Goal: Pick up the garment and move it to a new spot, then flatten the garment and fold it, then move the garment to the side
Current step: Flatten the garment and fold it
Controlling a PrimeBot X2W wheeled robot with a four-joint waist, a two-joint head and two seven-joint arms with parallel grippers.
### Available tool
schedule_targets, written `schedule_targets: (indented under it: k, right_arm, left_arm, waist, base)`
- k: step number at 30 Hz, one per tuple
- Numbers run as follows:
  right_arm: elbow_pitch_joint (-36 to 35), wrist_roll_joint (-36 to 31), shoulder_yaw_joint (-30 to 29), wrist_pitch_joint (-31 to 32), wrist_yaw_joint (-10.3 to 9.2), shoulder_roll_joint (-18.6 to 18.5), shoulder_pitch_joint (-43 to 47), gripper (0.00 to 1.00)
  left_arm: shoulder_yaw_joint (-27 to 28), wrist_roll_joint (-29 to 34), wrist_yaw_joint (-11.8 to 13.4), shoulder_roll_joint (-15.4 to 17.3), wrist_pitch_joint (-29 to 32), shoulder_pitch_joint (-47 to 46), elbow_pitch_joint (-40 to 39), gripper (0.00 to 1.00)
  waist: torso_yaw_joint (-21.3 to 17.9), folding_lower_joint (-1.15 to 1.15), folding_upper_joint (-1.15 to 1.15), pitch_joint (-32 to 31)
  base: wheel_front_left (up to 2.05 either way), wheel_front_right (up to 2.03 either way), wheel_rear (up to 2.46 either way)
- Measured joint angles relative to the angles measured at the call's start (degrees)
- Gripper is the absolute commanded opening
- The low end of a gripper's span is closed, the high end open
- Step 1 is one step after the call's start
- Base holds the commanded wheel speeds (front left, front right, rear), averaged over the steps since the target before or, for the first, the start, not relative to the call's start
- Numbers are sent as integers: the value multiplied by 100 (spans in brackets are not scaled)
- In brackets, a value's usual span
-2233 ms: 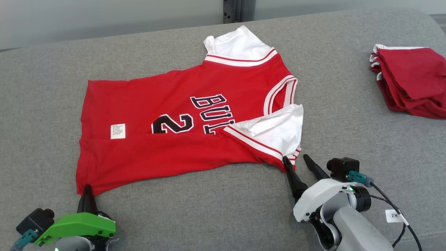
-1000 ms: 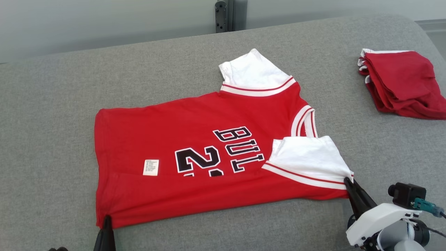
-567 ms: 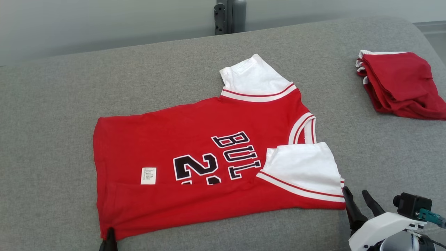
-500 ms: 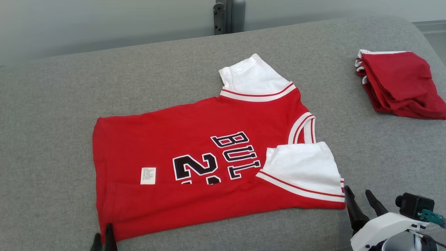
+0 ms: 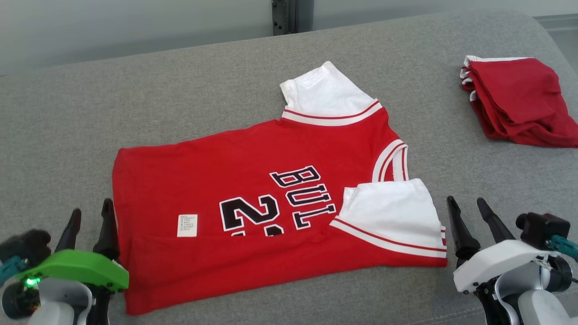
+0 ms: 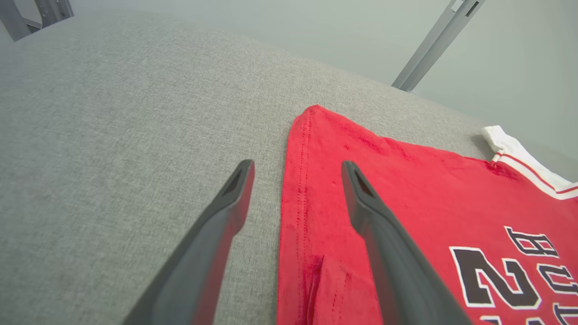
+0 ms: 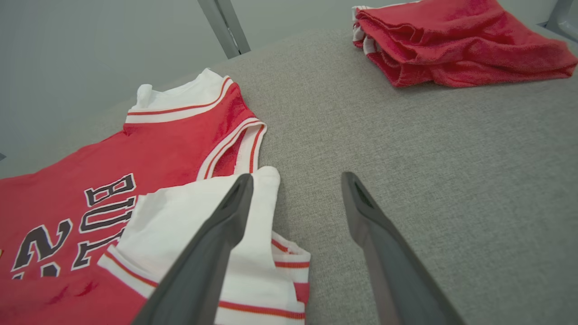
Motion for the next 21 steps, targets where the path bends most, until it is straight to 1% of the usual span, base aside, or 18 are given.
schedule_targets:
  k: [2,7,10,13,17,21]
  right_arm:
    - [-23,-9,147,43,0,-80,-162,100]
    - [-45,-12,566,92,1,-285,-599,100]
    - [-19,5,797,102,1,-412,-837,100]
    - [35,43,971,98,1,-498,-1032,100]
    - [131,130,1094,42,1,-580,-1140,100]
    - [215,201,1157,-8,0,-634,-1187,100]
  left_arm:
    - [-189,250,31,146,227,-405,108,100]
    - [-490,550,43,358,745,-1292,577,100]
    - [-621,693,43,475,954,-1699,946,100]
    - [-720,906,48,615,1013,-2030,1310,100]
    - [-865,1036,18,647,1037,-2276,1685,100]
    - [-922,1043,-76,653,993,-2448,1972,100]
  waist:
    - [-17,0,0,72]
    - [-89,0,0,289]
    - [-145,0,0,429]
    - [-214,0,0,561]
    - [-300,0,0,683]
    - [-353,0,0,747]
  base:
    - [0,0,0]
    - [0,0,0]
    - [0,0,0]
    - [0,0,0]
    - [0,0,0]
    - [0,0,0]
